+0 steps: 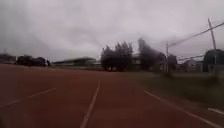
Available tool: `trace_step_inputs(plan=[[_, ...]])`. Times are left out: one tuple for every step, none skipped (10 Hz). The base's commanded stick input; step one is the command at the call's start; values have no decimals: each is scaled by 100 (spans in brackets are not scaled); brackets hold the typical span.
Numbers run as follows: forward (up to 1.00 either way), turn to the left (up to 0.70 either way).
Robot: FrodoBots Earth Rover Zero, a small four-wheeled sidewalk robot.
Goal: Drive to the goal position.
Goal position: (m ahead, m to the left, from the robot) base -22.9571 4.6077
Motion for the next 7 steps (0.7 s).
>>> trace_step_inputs(plan=[[70, 0], [70, 0], [70, 0], [70, 0], [70, 0], [70, 0], [70, 0]])
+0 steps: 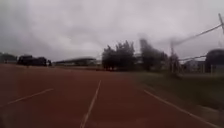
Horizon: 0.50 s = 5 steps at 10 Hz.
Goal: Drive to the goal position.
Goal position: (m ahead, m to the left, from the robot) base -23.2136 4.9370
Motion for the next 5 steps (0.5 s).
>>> trace_step_inputs(plan=[[70, 0], [70, 0], [70, 0], [70, 0], [70, 0]])
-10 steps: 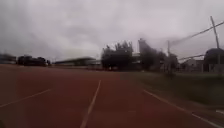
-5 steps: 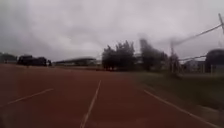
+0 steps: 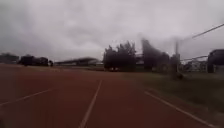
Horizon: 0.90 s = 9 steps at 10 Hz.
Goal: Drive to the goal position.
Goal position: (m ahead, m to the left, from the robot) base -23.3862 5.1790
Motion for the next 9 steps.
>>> trace_step_inputs(plan=[[70, 0], [70, 0], [70, 0], [70, 0], [70, 0], [70, 0], [70, 0], [70, 0], [70, 0]])
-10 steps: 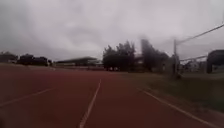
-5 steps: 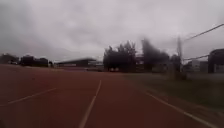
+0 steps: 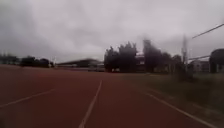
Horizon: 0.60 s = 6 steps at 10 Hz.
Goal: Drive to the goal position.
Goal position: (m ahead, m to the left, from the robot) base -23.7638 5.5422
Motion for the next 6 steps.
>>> trace_step_inputs(plan=[[70, 0], [70, 0], [70, 0], [70, 0], [70, 0], [70, 0]])
